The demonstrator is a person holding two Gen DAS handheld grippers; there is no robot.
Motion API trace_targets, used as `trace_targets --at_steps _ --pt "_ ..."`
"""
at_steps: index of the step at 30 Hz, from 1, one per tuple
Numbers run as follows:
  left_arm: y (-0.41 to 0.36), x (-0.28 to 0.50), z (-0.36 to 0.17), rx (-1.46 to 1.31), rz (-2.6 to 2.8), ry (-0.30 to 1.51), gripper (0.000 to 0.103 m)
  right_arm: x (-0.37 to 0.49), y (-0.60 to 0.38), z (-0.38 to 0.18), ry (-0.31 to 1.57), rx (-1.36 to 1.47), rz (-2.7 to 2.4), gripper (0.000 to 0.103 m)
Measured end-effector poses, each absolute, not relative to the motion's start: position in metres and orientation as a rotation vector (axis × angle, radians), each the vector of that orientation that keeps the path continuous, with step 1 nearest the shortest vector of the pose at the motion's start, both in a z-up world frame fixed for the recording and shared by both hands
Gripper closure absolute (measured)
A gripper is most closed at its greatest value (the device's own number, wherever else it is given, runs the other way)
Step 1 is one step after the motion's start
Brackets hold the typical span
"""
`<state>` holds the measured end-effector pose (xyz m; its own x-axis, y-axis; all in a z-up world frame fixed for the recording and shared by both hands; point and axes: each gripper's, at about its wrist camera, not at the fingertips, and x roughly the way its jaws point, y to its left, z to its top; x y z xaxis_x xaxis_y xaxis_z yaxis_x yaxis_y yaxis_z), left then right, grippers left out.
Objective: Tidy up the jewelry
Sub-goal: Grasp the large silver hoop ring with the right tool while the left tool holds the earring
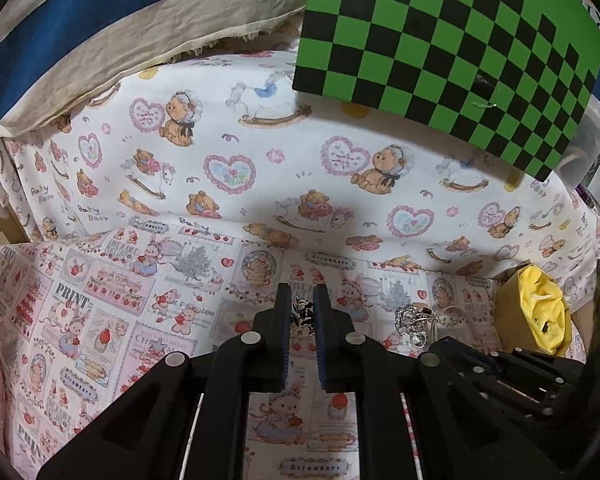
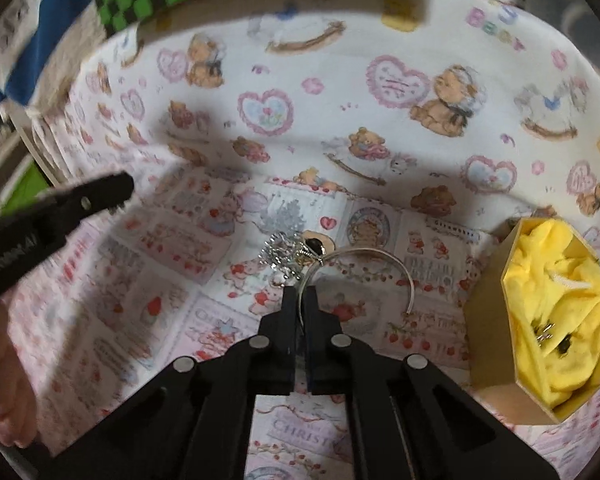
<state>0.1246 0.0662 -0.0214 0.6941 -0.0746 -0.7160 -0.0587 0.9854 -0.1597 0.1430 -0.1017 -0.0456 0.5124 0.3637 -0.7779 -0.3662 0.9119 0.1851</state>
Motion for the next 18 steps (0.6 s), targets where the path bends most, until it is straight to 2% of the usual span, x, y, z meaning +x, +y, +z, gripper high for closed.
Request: trace_targets --at_steps 4,12,18 --pt "0.068 0.122 -0.019 -0.187 -0.006 0.798 0.093 0.138 -0.125 -0.025 0.886 0.237 0.579 0.1" --pt "0.074 0.12 -0.015 -0.208 -0.001 0.788 0.093 0.125 -0.146 0.004 0.767 0.543 0.764 0.1" --pt "0.074 0.12 -0.014 -0.208 -0.002 0.783 0.093 0.112 -0.153 0.023 0.676 0.545 0.747 0.1"
